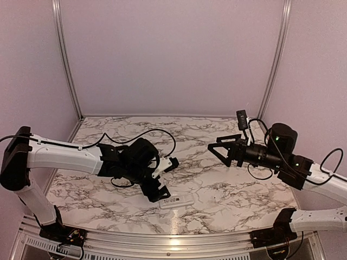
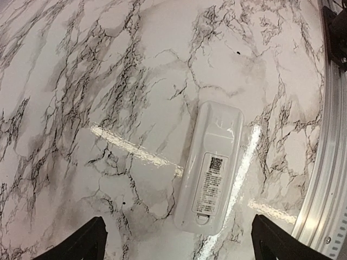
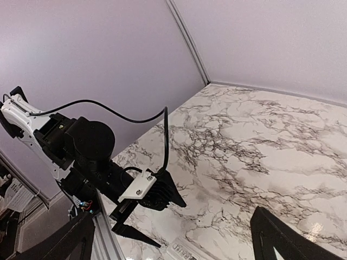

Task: Load the batteries into the remote control
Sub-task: Pick up the remote control from the center of the board.

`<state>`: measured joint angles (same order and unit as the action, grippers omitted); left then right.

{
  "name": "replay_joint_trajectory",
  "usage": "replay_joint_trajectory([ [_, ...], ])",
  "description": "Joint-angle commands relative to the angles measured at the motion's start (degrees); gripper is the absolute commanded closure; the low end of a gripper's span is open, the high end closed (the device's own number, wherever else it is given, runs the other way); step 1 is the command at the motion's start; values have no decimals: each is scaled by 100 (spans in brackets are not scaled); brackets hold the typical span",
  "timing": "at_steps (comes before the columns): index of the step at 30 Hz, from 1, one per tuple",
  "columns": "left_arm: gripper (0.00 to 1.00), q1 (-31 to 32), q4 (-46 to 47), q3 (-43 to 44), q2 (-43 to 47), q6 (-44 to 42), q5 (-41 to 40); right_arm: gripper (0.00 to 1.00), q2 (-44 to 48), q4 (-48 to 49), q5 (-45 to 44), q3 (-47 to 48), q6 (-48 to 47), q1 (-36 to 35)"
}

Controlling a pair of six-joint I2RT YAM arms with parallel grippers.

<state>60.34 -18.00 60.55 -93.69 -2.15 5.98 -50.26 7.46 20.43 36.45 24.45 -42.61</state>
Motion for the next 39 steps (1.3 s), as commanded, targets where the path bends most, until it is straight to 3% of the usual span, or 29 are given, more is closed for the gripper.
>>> replay_joint_trajectory([
  [1, 5, 136, -642, 407, -609, -929, -23, 1, 375, -1059, -915, 12, -379, 137],
  [10, 9, 335, -1091, 1225, -1549, -1440, 52, 1, 27, -1083, -150, -65, -461, 156],
  [19, 19, 443, -1254, 1517, -2050, -1554, -205, 1, -306, -1251, 228, 119, -631, 157],
  [24, 29, 453, -1291, 1590, -2189, -1529, -168, 1, -301, -1147, 426, 102, -601, 158],
  [32, 56, 373, -1172, 1572, -2139, -1391, 79, 1, -283, -938, 630, 42, -578, 165],
  [39, 62, 122, -798, 1455, -1456, -1176, 369, 2, -197, -799, 788, 155, -615, 176],
])
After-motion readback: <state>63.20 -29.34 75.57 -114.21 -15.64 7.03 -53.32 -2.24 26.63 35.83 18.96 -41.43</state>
